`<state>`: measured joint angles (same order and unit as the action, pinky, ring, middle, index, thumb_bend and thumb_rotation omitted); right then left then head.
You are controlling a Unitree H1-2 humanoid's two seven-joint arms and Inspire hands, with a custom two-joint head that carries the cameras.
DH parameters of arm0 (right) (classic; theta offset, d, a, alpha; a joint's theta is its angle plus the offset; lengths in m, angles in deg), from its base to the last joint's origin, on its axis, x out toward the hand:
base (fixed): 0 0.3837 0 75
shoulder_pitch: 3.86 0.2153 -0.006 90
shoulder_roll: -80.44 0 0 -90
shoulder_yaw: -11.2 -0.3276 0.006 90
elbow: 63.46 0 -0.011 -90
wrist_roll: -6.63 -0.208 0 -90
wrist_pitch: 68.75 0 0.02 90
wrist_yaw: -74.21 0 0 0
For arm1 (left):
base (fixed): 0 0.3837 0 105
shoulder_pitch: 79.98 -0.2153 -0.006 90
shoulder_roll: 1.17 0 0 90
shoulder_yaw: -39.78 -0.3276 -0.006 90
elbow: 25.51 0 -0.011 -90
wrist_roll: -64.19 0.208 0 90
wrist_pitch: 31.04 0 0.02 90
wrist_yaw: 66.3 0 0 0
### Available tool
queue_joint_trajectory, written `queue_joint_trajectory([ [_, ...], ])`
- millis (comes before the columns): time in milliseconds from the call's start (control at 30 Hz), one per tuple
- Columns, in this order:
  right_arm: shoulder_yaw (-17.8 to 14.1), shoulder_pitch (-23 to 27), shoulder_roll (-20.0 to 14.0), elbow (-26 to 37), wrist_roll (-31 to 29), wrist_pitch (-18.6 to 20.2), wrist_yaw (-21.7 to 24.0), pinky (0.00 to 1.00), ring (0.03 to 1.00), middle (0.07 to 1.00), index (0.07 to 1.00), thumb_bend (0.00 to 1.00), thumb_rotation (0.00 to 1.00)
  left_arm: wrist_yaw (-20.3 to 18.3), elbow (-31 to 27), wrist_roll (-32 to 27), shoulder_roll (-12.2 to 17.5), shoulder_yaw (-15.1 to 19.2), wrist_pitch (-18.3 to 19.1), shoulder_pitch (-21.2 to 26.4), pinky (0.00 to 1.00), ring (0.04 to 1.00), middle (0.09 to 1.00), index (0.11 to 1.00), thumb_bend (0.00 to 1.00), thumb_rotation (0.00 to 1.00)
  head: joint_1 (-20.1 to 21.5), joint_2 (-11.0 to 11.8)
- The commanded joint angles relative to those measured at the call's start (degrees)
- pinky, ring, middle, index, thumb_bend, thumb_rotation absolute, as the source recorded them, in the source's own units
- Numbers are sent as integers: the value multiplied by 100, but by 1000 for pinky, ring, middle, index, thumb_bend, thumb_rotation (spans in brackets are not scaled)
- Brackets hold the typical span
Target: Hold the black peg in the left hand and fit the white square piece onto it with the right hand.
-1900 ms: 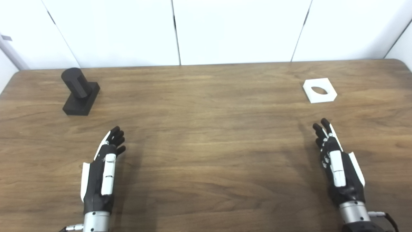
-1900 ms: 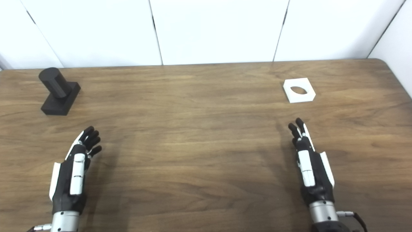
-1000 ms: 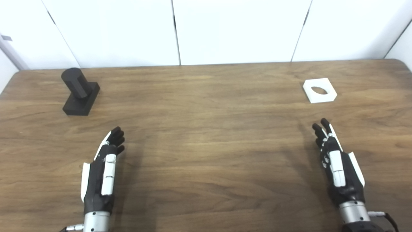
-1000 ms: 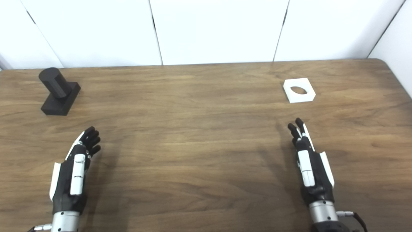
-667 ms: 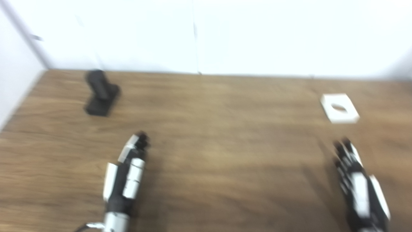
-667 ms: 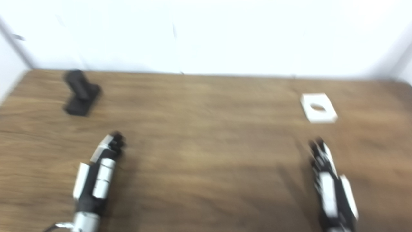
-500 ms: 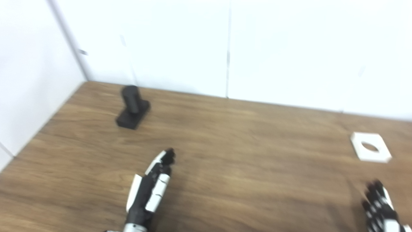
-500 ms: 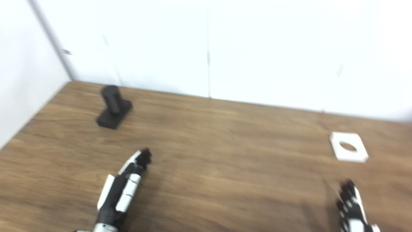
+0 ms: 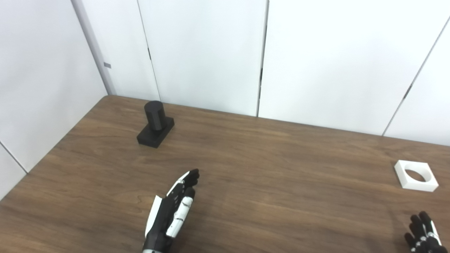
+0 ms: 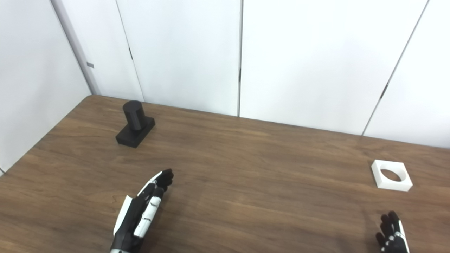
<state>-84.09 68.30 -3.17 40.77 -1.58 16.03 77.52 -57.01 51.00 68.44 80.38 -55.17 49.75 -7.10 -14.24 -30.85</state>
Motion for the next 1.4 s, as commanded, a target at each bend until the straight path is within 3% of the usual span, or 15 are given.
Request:
queue_joint_trajectory([
  [0,-39,57,-8,12,-25,-9,24,1000,1000,971,1000,694,1000,46,81,26,-476,-55,-92,-33,911,894,893,882,535,888,18,5],
  [100,-57,28,0,82,28,28,-16,1000,1000,968,999,701,1000,101,54,239,-456,-72,-161,-29,940,909,903,892,518,834,109,-37],
  [167,-73,-21,17,151,-7,97,-32,1000,1000,966,995,722,1000,241,45,657,-439,-94,-283,-48,904,907,906,897,512,614,146,-16],
  [200,-81,-45,20,155,-9,104,-34,1000,1000,966,995,727,1000,297,-24,828,-440,-106,-293,-78,899,906,906,897,514,574,142,12],
  [267,-88,-78,25,132,5,67,-34,1000,1000,960,993,729,1000,387,-174,1058,-459,-105,-231,-129,925,931,922,903,530,368,138,41],
  [367,-74,-87,20,89,24,28,-17,1000,1000,959,996,721,1000,604,-433,1795,-385,50,133,-57,853,897,904,891,569,254,142,56],
  [433,-58,-91,29,101,38,46,-19,1000,1000,958,998,727,1000,620,-654,2168,-296,231,564,86,799,865,889,894,622,250,147,39],
  [633,-1,-140,77,244,156,141,-51,1000,1000,954,992,671,1000,288,-1182,2908,56,817,2206,810,974,985,985,961,788,499,224,21],
  [833,28,-172,159,302,220,235,-109,1000,1000,943,981,666,1000,34,-835,4038,614,1085,3394,1782,975,1000,1000,981,949,604,288,51],
  [967,39,-170,190,268,321,160,-157,1000,1000,932,974,675,1000,101,-238,4726,842,1059,3594,2130,999,1000,1000,983,999,707,311,68],
  [1133,73,-171,155,250,436,145,-149,1000,1000,931,985,687,1000,112,283,5105,890,1143,3609,2408,1000,1000,1000,966,996,717,311,76],
  [1367,98,-181,180,299,395,220,-163,1000,1000,938,992,676,1000,-190,953,5530,865,1527,3612,2945,1000,1000,1000,924,957,717,335,61],
])
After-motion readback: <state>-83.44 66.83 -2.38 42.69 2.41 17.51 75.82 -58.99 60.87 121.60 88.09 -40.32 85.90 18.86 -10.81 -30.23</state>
